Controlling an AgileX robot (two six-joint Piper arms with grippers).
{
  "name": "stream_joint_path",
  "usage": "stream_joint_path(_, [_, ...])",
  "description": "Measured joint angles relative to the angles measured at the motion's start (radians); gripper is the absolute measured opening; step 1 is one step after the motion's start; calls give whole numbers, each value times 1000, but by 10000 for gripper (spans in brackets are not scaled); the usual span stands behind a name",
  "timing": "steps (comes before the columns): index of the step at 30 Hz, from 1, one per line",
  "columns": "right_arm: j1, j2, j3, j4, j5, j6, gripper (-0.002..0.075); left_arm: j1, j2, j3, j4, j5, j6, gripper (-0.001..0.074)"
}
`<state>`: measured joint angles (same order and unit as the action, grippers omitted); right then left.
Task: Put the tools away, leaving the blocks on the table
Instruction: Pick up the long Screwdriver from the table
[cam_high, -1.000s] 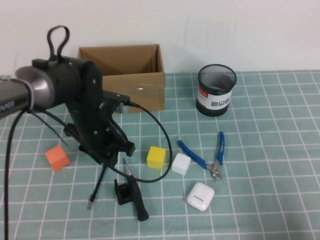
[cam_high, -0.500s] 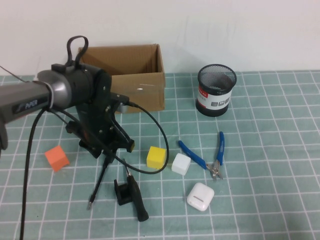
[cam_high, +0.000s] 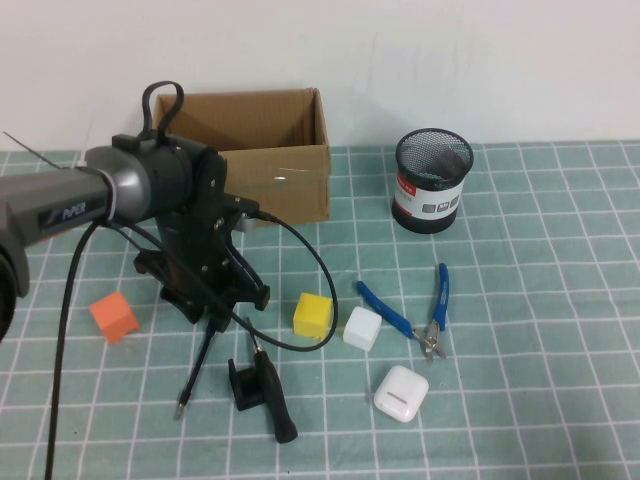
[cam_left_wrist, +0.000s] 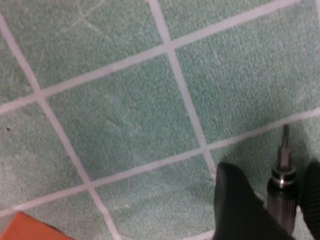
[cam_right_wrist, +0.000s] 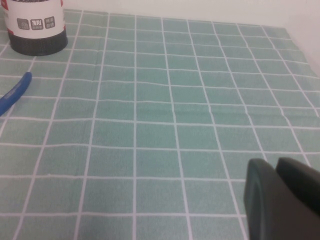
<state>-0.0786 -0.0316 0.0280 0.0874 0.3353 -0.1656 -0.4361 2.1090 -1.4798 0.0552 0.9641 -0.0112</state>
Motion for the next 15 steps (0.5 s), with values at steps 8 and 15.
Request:
stream_joint_path(8, [0,0,0,0,0,-2,-7,0,6,-9,-27,10,5,66])
stream_joint_path(15, [0,0,0,0,0,0,-7,0,-18,-7,-55,62,63,60])
